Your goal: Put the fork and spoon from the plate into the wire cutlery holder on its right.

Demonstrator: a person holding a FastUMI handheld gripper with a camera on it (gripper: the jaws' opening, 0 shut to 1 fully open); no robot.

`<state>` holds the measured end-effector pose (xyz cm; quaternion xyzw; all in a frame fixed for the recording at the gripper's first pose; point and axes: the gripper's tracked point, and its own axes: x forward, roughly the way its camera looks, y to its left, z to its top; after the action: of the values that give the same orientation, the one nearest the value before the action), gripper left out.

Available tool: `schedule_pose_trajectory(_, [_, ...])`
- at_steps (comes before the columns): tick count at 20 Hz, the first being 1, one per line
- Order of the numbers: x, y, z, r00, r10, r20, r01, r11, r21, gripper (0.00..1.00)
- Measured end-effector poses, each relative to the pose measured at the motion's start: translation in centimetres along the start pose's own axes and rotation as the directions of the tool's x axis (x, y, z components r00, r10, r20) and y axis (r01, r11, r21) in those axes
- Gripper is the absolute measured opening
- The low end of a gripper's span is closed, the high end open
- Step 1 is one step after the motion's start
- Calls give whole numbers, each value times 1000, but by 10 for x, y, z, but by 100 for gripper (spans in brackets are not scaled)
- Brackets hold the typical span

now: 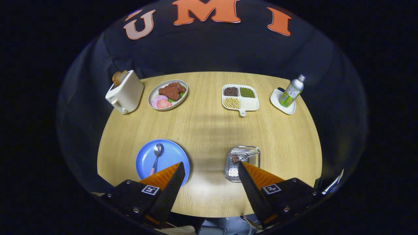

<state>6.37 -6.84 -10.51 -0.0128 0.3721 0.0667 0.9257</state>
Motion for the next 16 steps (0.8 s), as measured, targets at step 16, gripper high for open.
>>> schedule_pose_trajectory(16, [71, 142, -77, 978, 16, 210, -10, 1000, -30, 99])
